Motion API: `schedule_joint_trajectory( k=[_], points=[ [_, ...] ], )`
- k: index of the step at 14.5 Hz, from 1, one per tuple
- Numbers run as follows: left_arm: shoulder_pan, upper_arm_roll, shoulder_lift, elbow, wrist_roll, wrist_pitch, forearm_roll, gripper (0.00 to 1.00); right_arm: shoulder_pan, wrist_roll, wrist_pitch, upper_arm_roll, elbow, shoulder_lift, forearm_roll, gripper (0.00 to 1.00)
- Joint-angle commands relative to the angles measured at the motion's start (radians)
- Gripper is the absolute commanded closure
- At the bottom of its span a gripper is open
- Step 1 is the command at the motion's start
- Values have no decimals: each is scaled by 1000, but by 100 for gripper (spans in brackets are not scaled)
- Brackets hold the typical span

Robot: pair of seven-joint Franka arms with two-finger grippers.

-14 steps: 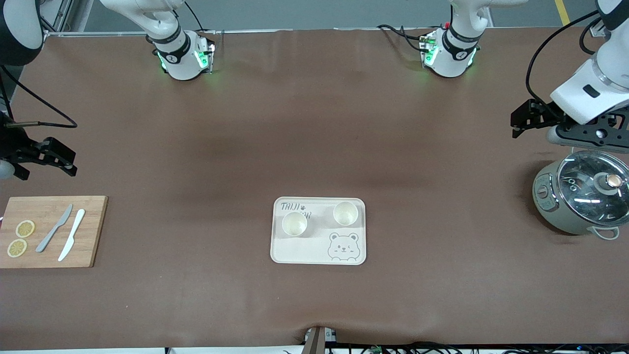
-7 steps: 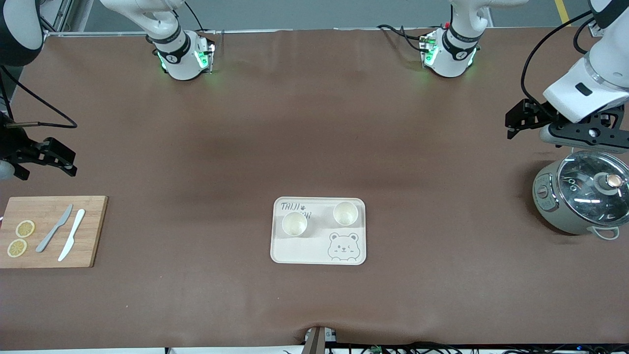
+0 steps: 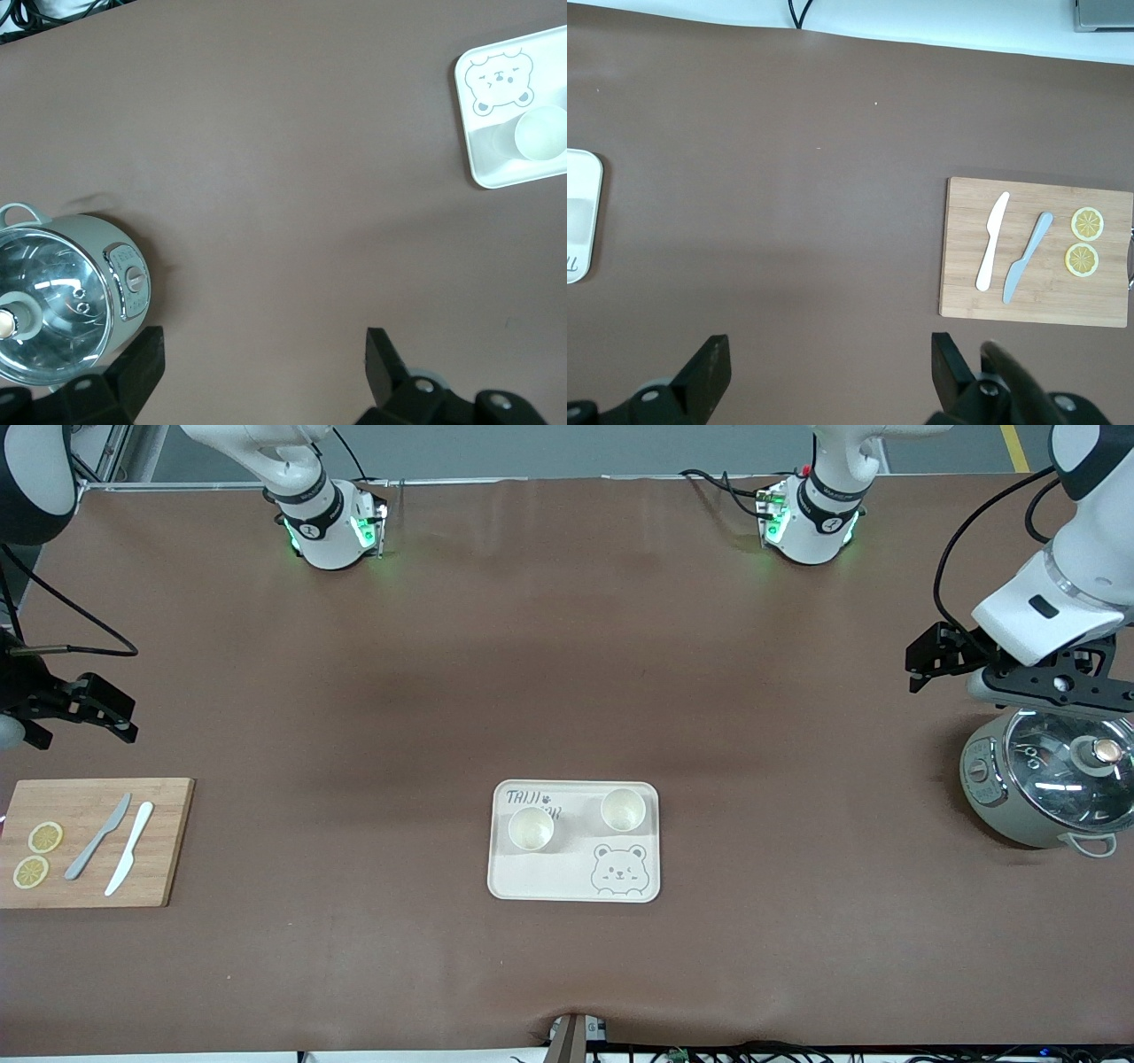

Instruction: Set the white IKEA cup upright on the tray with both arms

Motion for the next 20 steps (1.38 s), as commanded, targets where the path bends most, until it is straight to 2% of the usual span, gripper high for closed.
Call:
schedule_joint_trajectory(
  k=[1,4,10,14,20],
  points=[
    [0,-3,-1,21,-1,-2,16,0,-26,4,-3,16,3,1,-4,0],
    [9,0,7,53,2,-2,10,0,-27,4,-3,15,3,1,-4,0],
    [-2,-3,14,54,-41,-2,7,0,-26,4,-5,16,3,1,-4,0],
    [41,10,37,52,-47,-5,-80,0,-24,4,-5,16,3,1,-4,0],
    [95,10,25,55,-69,-14,-71,0,-24,-1,-2,16,5,1,-9,0]
  ],
)
